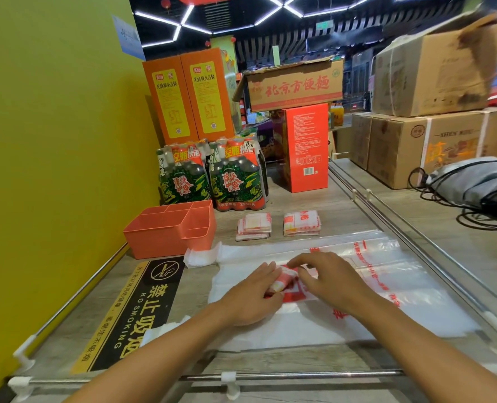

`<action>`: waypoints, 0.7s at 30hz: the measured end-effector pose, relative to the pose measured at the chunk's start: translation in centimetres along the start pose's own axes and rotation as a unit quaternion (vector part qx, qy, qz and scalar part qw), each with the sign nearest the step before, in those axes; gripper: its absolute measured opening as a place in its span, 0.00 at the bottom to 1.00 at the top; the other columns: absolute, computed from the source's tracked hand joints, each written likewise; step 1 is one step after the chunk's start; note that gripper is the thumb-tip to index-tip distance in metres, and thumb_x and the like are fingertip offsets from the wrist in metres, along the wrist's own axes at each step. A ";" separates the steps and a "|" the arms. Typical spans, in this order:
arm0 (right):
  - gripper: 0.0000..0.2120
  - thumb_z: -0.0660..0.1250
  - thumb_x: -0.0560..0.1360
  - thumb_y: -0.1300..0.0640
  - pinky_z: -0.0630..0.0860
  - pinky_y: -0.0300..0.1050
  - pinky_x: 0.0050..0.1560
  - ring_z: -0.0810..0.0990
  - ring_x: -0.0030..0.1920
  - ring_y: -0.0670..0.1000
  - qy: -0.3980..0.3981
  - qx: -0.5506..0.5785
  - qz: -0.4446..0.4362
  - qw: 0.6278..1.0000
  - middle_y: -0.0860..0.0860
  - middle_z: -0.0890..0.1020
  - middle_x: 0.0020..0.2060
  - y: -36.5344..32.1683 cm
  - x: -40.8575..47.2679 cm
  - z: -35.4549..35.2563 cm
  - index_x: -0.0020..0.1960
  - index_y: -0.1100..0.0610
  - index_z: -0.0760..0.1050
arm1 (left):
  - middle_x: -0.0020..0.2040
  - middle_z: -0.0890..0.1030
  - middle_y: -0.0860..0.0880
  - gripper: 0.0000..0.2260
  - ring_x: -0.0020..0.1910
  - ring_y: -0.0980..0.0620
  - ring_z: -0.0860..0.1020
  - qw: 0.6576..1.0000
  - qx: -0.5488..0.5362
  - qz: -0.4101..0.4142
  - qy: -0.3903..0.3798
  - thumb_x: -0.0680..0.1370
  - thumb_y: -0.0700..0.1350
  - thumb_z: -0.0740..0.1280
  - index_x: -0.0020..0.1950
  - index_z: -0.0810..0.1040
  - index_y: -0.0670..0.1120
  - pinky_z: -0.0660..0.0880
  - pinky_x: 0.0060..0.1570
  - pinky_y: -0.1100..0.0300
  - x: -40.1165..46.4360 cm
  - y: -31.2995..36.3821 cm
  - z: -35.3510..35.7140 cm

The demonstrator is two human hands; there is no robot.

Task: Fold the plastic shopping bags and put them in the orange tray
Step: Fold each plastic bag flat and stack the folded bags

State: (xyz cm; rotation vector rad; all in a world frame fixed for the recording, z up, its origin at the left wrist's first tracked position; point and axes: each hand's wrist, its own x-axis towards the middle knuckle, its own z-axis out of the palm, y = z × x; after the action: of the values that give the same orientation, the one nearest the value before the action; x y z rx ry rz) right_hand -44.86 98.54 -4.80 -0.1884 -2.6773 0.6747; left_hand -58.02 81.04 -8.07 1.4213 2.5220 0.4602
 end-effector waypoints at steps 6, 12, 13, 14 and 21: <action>0.17 0.65 0.81 0.51 0.74 0.44 0.62 0.77 0.59 0.45 -0.110 0.023 -0.044 0.993 0.44 0.80 0.63 -0.6 -0.5 0.6 0.69 0.44 0.74 | 0.82 0.52 0.52 0.35 0.81 0.53 0.51 0.998 0.012 0.006 -0.067 0.79 0.47 0.65 0.83 0.50 0.52 0.52 0.78 0.56 0.2 0.0 -2.6; 0.23 0.65 0.81 0.47 0.75 0.43 0.62 0.77 0.59 0.48 -0.147 -0.003 -0.025 0.989 0.48 0.77 0.66 -0.1 -0.5 0.7 0.74 0.48 0.69 | 0.74 0.72 0.50 0.26 0.73 0.51 0.69 0.996 0.045 0.075 0.023 0.78 0.43 0.69 0.76 0.70 0.47 0.66 0.72 0.55 0.3 -1.5 -2.9; 0.22 0.65 0.80 0.47 0.75 0.44 0.62 0.78 0.58 0.48 -0.147 0.003 -0.026 0.989 0.47 0.78 0.65 -0.1 -0.5 0.7 0.73 0.48 0.70 | 0.72 0.75 0.49 0.23 0.71 0.50 0.71 0.994 0.060 0.085 0.043 0.78 0.41 0.69 0.74 0.73 0.47 0.68 0.71 0.54 0.2 -1.4 -2.7; 0.21 0.66 0.80 0.47 0.76 0.45 0.61 0.78 0.58 0.47 -0.146 0.011 -0.027 0.989 0.47 0.79 0.64 -0.1 -0.5 0.7 0.72 0.47 0.71 | 0.70 0.77 0.48 0.21 0.69 0.49 0.73 0.990 0.078 0.099 0.065 0.78 0.41 0.67 0.72 0.75 0.46 0.71 0.68 0.52 0.1 -1.4 -2.5; 0.25 0.68 0.79 0.48 0.74 0.41 0.65 0.77 0.62 0.44 -0.117 0.045 -0.012 0.992 0.44 0.78 0.67 0.1 -0.4 1.2 0.75 0.44 0.68 | 0.68 0.77 0.50 0.20 0.64 0.48 0.75 0.973 0.154 0.128 0.115 0.81 0.46 0.63 0.74 0.70 0.52 0.75 0.56 0.52 0.3 0.4 -1.8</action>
State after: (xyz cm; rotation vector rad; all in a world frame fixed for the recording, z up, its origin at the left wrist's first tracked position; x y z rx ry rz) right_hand -44.93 98.02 -5.95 -0.0551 -2.8572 0.8555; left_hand -58.46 81.24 -6.24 1.9254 2.6914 0.2978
